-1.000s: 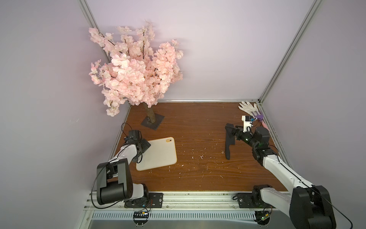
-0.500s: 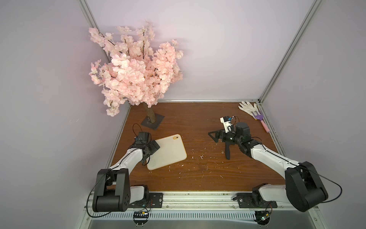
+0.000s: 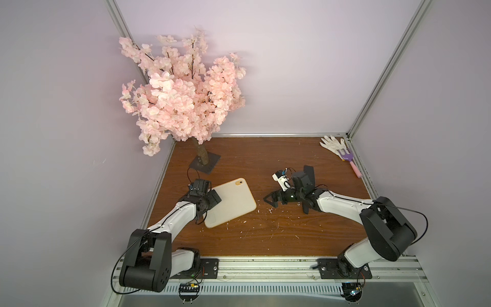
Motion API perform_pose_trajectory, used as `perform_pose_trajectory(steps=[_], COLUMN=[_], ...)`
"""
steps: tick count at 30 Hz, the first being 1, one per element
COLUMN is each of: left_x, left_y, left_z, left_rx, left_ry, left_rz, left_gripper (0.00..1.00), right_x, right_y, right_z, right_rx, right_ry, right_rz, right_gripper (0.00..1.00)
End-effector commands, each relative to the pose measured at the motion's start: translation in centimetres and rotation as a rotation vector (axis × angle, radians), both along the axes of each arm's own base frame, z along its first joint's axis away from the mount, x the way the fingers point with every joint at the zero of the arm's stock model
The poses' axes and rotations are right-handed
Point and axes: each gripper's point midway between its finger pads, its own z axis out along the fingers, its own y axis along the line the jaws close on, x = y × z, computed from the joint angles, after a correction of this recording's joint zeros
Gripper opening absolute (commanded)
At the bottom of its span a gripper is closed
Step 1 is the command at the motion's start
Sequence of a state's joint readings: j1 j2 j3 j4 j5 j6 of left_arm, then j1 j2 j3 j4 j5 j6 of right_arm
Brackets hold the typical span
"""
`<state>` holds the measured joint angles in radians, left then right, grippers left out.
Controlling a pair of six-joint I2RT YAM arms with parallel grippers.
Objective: Align the knife with the edge of the cutting board
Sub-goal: Move the work surface to the center of the board.
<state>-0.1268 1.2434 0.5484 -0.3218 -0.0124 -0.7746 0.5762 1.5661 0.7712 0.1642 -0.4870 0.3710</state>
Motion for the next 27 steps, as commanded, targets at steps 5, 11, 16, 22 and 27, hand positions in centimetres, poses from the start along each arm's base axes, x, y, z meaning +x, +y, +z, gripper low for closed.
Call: perform_pose_trajectory(steps=[5,11,16,22,27], left_x=[0.9,1.6,2.3,3.5,4.6], left_y=[-1.0,-1.3,-1.2,-1.9,-3.3], left_z=[0.8,0.6,0.3,0.2,-0.3], left_rx=[-0.008,0.007,0.030,0.020,-0.010], left_ry=[-0.045,-0.020,-0.004,0.020,0.042], left_rz=[-0.032,-0.089,-0.103,-0.141,-0.192], left_gripper=[1.00,1.00,1.00,1.00,1.00], right_x=[1.7,2.9,4.0,5.1,4.8], right_y=[1.4,2.1,3.5,4.7,5.4], right_z=[-0.7,-2.2,-1.9,-2.8,-3.8], right_rx=[-0.030,-0.056,-0.036,-0.038,-0.066], right_ry=[-0.042,-0.020,-0.024,0.006,0.027], right_rz=[0.030,0.011,0.022,0.024,0.019], right_gripper=[1.00,1.00,1.00,1.00,1.00])
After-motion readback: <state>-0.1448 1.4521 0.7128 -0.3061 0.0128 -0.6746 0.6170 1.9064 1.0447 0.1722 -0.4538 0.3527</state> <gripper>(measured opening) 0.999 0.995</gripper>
